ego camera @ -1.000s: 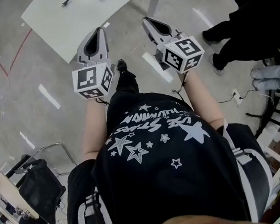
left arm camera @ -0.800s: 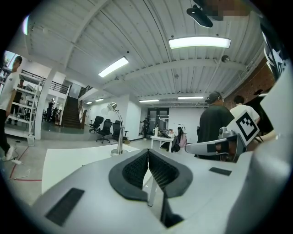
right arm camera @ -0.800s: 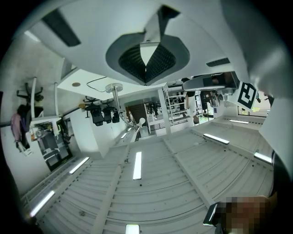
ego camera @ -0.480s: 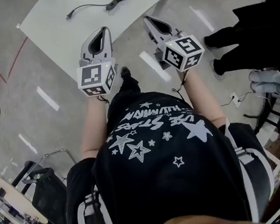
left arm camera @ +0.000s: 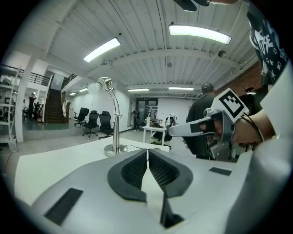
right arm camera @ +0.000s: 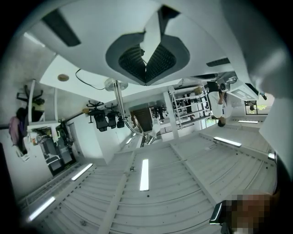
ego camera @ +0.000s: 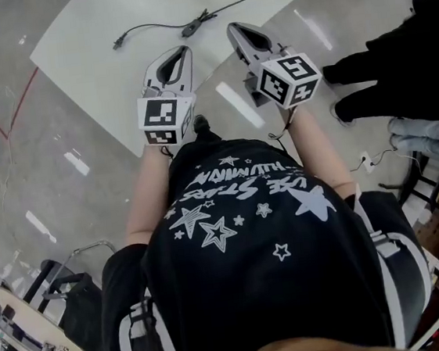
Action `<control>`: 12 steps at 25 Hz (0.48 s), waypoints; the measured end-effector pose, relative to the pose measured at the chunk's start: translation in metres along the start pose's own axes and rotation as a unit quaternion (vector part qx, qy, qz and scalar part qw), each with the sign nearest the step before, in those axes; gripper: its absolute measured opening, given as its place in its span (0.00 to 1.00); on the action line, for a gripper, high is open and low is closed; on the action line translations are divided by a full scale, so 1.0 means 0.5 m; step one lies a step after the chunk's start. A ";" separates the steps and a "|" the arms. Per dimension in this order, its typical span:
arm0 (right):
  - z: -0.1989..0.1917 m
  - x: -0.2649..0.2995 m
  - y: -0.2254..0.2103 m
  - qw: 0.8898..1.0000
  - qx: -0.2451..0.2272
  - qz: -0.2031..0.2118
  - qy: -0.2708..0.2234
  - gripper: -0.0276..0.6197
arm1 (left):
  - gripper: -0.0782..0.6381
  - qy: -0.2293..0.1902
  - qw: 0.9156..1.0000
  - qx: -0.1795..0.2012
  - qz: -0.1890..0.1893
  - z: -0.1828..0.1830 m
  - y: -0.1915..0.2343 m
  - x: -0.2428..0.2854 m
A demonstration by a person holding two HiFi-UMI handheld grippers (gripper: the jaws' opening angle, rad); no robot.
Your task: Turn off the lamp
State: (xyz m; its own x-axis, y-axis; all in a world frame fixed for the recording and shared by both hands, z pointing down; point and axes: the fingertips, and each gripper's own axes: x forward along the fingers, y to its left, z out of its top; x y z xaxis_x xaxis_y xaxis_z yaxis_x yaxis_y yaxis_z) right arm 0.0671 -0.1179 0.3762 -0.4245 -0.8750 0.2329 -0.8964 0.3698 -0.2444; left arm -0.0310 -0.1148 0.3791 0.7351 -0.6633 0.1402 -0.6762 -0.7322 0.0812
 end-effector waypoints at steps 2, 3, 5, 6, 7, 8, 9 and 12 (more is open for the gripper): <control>0.001 0.018 -0.008 1.000 -0.002 -0.003 0.004 0.05 | 0.12 0.008 1.000 -0.004 -0.011 -0.009 0.006 0.017; 0.000 0.029 -0.010 1.000 -0.003 -0.003 0.008 0.05 | 0.13 0.013 1.000 -0.008 -0.014 -0.016 0.010 0.025; -0.005 0.051 -0.013 1.000 -0.007 -0.001 0.017 0.05 | 0.13 0.023 0.999 -0.014 -0.017 -0.031 0.024 0.039; -0.006 0.062 -0.014 1.000 -0.009 0.000 0.021 0.05 | 0.13 0.027 0.999 -0.016 -0.017 -0.036 0.032 0.045; -0.007 0.073 -0.014 1.000 -0.011 0.002 0.024 0.05 | 0.13 0.030 0.999 -0.016 -0.016 -0.040 0.041 0.051; -0.006 0.081 -0.014 1.000 -0.013 0.003 0.027 0.05 | 0.13 0.033 0.999 -0.015 -0.016 -0.043 0.048 0.055; -0.005 0.088 -0.014 0.999 -0.014 0.005 0.029 0.05 | 0.13 0.038 0.999 -0.015 -0.017 -0.048 0.053 0.059; -0.003 0.104 -0.023 0.999 -0.014 0.012 0.037 0.05 | 0.13 0.058 0.998 -0.014 -0.012 -0.068 0.060 0.072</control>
State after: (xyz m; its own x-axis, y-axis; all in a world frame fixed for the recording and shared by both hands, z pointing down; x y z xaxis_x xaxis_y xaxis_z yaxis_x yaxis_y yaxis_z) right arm 0.0552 -0.1669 0.3927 -0.4540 -0.8402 0.2967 -0.8882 0.4004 -0.2253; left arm -0.0265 -0.1554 0.4199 0.7421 -0.6215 0.2510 -0.6601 -0.7426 0.1127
